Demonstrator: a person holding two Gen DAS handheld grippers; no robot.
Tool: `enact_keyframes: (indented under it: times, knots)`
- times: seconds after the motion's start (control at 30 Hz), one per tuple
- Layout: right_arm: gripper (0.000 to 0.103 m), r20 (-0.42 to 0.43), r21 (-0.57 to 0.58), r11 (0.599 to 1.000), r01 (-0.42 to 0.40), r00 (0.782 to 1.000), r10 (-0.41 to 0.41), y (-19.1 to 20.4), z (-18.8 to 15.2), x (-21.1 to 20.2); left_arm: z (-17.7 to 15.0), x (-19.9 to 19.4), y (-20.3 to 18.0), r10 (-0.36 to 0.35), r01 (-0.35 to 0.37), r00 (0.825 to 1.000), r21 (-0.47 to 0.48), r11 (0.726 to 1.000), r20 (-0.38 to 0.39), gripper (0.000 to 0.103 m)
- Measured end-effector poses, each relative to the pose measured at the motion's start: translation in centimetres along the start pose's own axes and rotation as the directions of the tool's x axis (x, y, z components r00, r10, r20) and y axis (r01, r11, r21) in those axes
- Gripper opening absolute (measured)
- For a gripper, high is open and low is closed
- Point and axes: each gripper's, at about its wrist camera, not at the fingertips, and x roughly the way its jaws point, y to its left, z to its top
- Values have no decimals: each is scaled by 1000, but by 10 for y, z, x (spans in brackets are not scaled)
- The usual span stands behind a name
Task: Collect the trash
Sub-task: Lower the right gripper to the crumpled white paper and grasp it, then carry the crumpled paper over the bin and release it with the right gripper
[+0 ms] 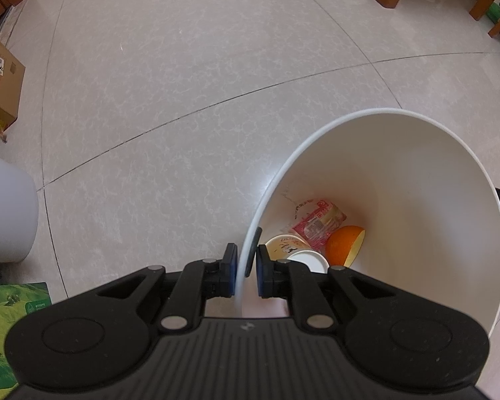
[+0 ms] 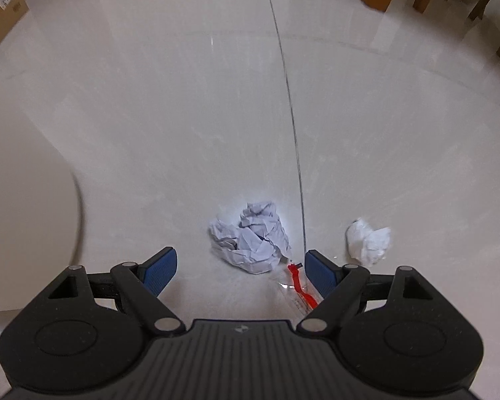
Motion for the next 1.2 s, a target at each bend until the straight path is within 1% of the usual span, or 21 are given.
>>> enact_keyframes:
  times: [0.07, 0.17, 0.23, 0.47, 0.53, 0.57, 0.63, 0.77, 0.8, 0.87, 1.0, 1.1, 1.2]
  knots:
    - [87, -26, -5, 1000, -12, 1000, 12, -2, 0, 16, 1, 0, -1, 3, -3, 1000, 1, 1000, -1, 10]
    - [87, -25, -41, 999, 11, 1000, -12, -2, 0, 32, 1, 0, -3, 10, -10, 1000, 9, 1000, 1, 10]
    - [87, -21, -54, 998, 24, 999, -25, -4, 0, 39, 1, 0, -5, 15, -15, 1000, 12, 1000, 2, 11]
    - [87, -26, -82, 997, 8, 1000, -11, -8, 4, 50, -1, 0, -9, 29, -29, 1000, 20, 999, 6, 11]
    - [86, -28, -97, 995, 16, 999, -19, -8, 7, 55, -1, -1, -10, 31, -31, 1000, 18, 999, 6, 11]
    - [85, -33, -99, 995, 14, 999, -17, -8, 8, 56, -1, -1, -10, 32, -32, 999, 20, 999, 7, 11]
    - [76, -48, -93, 996, 5, 999, -9, -10, 9, 59, -1, -1, -10, 31, -31, 1000, 15, 999, 6, 11]
    - [64, -55, -85, 996, -3, 998, -2, -10, 8, 59, -1, -1, -9, 30, -30, 1000, 15, 999, 6, 11]
    - [59, -62, -78, 997, -7, 998, 3, -10, 9, 59, -1, -1, -9, 30, -30, 1000, 15, 999, 6, 11]
    - [59, -63, -68, 998, -14, 998, 9, -11, 9, 55, -1, -1, -9, 29, -29, 1000, 15, 999, 5, 11]
    - [59, -56, -73, 997, -14, 998, 10, -7, 12, 29, -1, 0, -8, 29, -30, 1000, 16, 999, 5, 11]
    - [59, -35, -73, 997, -30, 999, 28, -7, 17, -6, -1, -1, -9, 32, -32, 999, 17, 999, 6, 11]
    - [59, -10, -77, 996, -48, 999, 47, -3, 22, -53, -1, -1, -10, 33, -33, 999, 14, 999, 7, 11]
